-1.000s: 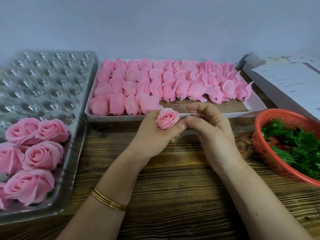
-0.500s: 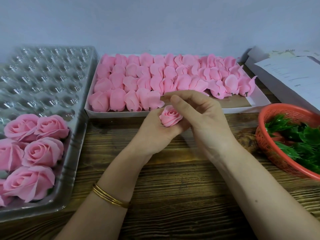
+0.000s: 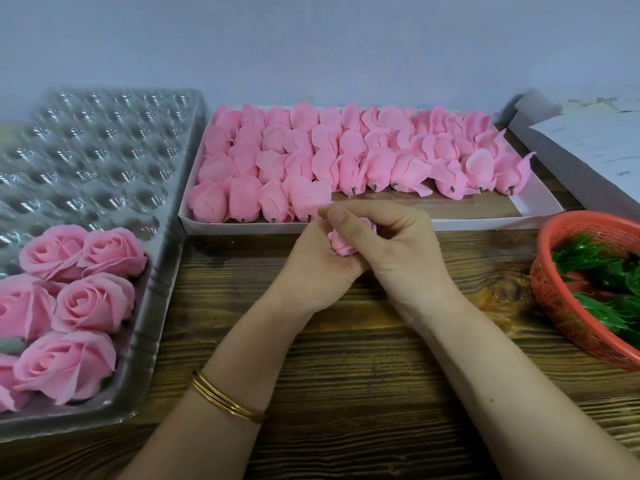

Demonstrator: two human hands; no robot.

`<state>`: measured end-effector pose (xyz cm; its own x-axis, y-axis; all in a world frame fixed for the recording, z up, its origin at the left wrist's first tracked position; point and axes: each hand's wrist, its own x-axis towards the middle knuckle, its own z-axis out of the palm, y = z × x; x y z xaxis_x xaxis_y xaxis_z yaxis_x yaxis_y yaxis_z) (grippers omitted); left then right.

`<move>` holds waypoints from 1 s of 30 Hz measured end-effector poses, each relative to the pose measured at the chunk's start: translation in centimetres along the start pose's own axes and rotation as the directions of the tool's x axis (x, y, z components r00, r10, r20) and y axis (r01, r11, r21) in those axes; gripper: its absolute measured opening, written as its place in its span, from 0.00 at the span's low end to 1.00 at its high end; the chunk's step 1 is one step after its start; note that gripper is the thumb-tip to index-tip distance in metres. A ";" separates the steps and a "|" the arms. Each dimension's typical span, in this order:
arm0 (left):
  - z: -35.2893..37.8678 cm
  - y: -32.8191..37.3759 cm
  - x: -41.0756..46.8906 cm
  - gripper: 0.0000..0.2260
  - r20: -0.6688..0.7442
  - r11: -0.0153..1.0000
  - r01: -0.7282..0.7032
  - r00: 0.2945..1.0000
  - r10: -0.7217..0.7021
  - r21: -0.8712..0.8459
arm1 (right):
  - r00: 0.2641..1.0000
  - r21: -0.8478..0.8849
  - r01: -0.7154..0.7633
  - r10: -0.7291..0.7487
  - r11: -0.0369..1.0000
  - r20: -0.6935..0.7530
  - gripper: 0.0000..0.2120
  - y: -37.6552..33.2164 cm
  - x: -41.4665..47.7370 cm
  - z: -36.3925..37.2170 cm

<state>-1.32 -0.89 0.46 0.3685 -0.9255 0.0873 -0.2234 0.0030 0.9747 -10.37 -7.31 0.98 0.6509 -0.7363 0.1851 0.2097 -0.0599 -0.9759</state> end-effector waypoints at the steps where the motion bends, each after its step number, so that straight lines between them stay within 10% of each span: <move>1: 0.0 0.0 0.1 0.05 -0.002 1.000 -0.009 1.000 0.009 0.015 | 1.000 -0.004 0.005 -0.005 1.000 -0.005 0.12 0.0 0.0 0.0; 30: 0.2 0.6 -0.4 0.10 0.071 0.996 -0.054 0.996 0.049 0.073 | 0.994 -0.216 -0.023 0.045 0.976 0.098 0.14 0.1 -0.7 -0.9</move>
<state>-1.83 -0.59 0.93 0.2919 -0.9489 0.1202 -0.3083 0.0256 0.9509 -11.43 -7.39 0.66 0.7283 -0.6684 0.1511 0.0322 -0.1869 -0.9819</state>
